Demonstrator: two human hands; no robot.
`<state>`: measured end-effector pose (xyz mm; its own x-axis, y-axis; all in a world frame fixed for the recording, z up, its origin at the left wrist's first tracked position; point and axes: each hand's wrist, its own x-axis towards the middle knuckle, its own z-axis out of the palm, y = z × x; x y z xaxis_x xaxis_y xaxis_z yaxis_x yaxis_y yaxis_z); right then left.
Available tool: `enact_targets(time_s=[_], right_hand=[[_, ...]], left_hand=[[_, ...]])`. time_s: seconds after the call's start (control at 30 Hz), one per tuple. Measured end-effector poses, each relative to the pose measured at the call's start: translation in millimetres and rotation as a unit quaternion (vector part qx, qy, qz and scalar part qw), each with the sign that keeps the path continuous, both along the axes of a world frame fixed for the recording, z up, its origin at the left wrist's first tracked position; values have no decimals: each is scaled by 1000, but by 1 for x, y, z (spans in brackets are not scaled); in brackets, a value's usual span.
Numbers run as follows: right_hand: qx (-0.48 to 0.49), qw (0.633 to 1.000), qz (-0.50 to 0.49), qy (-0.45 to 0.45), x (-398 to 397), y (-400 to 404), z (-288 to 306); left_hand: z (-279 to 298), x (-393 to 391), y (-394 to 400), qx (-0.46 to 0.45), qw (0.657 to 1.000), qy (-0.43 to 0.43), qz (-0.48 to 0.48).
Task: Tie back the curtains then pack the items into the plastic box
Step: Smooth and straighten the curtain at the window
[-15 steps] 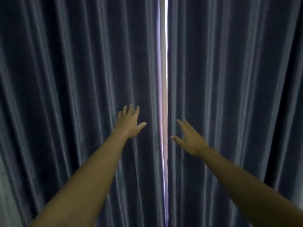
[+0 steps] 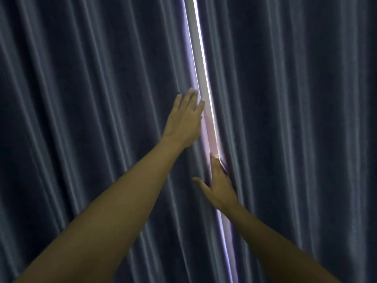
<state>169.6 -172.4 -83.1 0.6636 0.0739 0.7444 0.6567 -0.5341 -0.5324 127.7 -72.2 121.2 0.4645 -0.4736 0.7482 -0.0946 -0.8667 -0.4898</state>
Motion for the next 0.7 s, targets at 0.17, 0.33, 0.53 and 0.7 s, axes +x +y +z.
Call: enact_targets(time_s=[0.17,0.33,0.53,0.7], right_hand=[[-3,999,-22,-44,42,15,-19],[-57,986,-9,-157,62,57,-35],[-26,988,11,-154,69,116,-49],[71,986,67,-132,50,153,-30]], left_hand=[[-3,51,-2,56,997,-31,41],[9,78,10,64,987,-84,124],[19,92,87,26,967,-99,232],[26,96,120,45,965,-102,236]])
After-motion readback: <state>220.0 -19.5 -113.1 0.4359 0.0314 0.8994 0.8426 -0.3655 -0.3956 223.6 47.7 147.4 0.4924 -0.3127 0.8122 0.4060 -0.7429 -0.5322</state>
